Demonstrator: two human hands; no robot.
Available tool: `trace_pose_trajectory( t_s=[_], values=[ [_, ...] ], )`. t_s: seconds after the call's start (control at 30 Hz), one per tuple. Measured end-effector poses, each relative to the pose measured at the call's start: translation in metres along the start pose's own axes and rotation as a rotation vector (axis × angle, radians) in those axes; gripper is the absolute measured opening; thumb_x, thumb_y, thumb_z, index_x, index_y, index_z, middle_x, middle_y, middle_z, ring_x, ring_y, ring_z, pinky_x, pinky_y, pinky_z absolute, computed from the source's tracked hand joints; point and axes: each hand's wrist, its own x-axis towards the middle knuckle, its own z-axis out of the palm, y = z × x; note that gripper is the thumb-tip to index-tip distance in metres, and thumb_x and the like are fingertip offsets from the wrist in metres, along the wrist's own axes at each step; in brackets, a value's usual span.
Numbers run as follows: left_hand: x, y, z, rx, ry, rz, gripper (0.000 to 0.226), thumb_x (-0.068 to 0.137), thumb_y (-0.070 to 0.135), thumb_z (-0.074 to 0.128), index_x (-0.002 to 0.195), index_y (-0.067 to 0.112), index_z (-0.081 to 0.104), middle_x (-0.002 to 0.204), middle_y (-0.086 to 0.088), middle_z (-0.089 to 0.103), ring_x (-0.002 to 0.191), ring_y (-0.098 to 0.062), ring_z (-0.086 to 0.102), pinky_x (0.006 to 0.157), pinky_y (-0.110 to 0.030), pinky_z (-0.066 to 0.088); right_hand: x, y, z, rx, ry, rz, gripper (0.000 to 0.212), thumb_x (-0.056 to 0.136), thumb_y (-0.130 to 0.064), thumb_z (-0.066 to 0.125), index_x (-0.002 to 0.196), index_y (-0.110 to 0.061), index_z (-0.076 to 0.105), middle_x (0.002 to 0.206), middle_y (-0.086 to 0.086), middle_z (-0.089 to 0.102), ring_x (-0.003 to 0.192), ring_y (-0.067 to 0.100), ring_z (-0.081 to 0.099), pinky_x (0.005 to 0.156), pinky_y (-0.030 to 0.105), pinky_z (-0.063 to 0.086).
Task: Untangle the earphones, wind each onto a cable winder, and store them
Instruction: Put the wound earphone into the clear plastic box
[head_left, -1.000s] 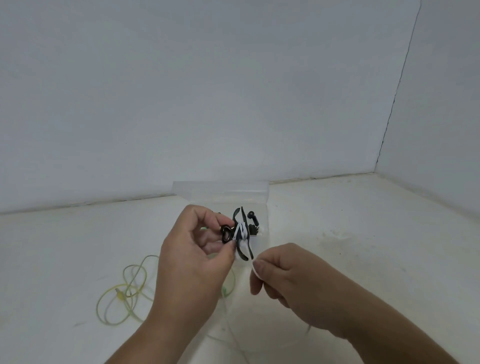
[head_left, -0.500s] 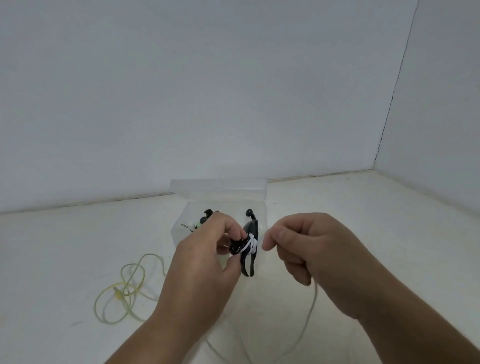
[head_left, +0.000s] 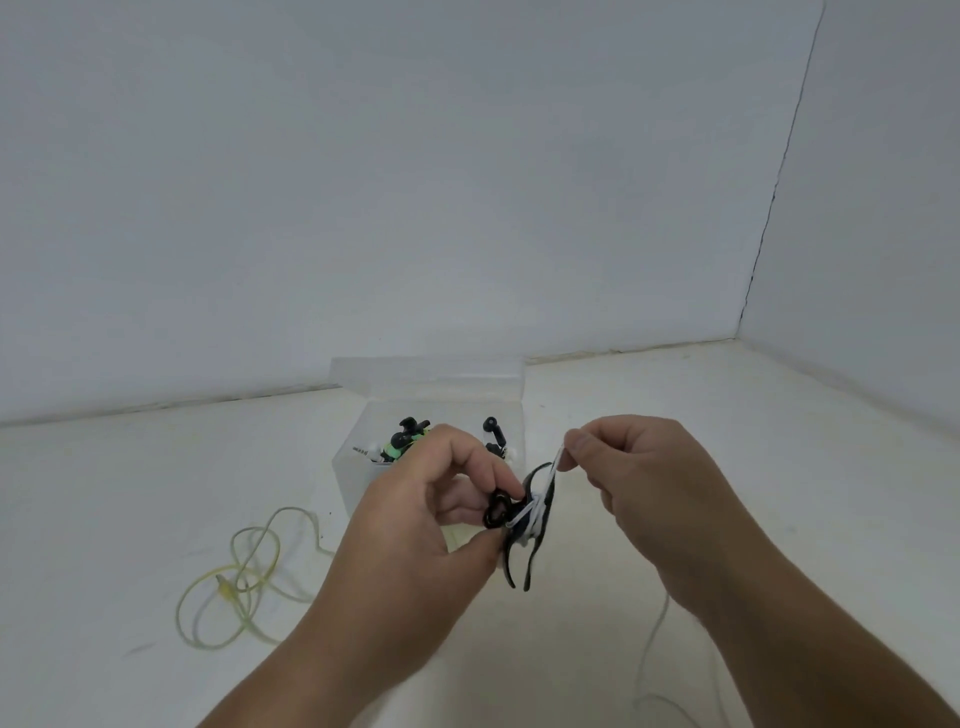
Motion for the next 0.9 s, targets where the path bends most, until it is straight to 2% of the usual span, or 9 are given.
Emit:
trace_pose_trajectory(
  t_s=[0.13, 0.33, 0.47, 0.67, 0.8, 0.9],
  values=[
    [0.001, 0.0, 0.001, -0.111, -0.021, -0.024, 0.03, 0.068, -0.002, 0.069, 0.077, 0.022, 0.053, 0.087, -0.001, 0.073, 0.068, -0.009, 0.062, 0.072, -0.017, 0.05, 0.001, 0.006, 0.005, -0.047, -0.073, 0.065, 0.036, 0.098, -0.031, 0.056, 0.067, -0.018, 0.071, 0.06, 0.004, 0.04, 0.046, 0.012, 0.032, 0.052, 0.026, 0.03],
    [0.001, 0.002, -0.001, -0.146, -0.068, -0.059, 0.031, 0.067, -0.004, 0.065, 0.077, 0.024, 0.054, 0.088, -0.002, 0.072, 0.066, -0.009, 0.06, 0.068, -0.018, 0.048, 0.002, 0.005, 0.006, -0.014, 0.034, 0.01, 0.038, 0.098, -0.029, 0.055, 0.064, -0.017, 0.068, 0.058, 0.006, 0.036, 0.045, 0.013, 0.029, 0.052, 0.028, 0.027],
    [0.002, 0.003, -0.002, -0.118, -0.08, -0.058, 0.031, 0.067, -0.001, 0.067, 0.076, 0.026, 0.055, 0.088, -0.001, 0.072, 0.066, -0.013, 0.06, 0.068, -0.019, 0.049, 0.001, 0.005, 0.009, -0.007, 0.035, -0.01, 0.037, 0.099, -0.03, 0.054, 0.069, -0.014, 0.068, 0.059, 0.006, 0.034, 0.046, 0.014, 0.027, 0.052, 0.028, 0.026],
    [0.001, 0.004, -0.001, -0.133, -0.055, -0.061, 0.03, 0.066, -0.001, 0.069, 0.076, 0.023, 0.055, 0.087, -0.001, 0.072, 0.063, -0.008, 0.057, 0.066, -0.018, 0.048, 0.002, 0.007, 0.009, -0.05, 0.021, 0.02, 0.039, 0.1, -0.03, 0.053, 0.067, -0.015, 0.066, 0.058, 0.003, 0.038, 0.044, 0.011, 0.029, 0.051, 0.027, 0.027],
    [0.004, 0.003, -0.002, -0.218, 0.09, -0.067, 0.034, 0.065, -0.007, 0.068, 0.072, 0.024, 0.056, 0.089, -0.003, 0.073, 0.06, -0.007, 0.061, 0.06, -0.017, 0.048, -0.001, 0.007, 0.011, -0.114, -0.152, 0.097, 0.041, 0.102, -0.032, 0.049, 0.069, -0.015, 0.067, 0.053, -0.005, 0.042, 0.041, 0.008, 0.032, 0.048, 0.023, 0.03],
    [0.005, 0.001, -0.005, -0.267, 0.207, -0.091, 0.043, 0.072, -0.021, 0.071, 0.078, 0.017, 0.052, 0.09, -0.005, 0.074, 0.062, -0.015, 0.066, 0.057, -0.018, 0.049, -0.006, 0.006, 0.017, -0.116, -0.316, 0.088, 0.04, 0.103, -0.029, 0.046, 0.074, -0.015, 0.069, 0.048, -0.012, 0.042, 0.041, 0.007, 0.032, 0.044, 0.019, 0.028]
  ],
)
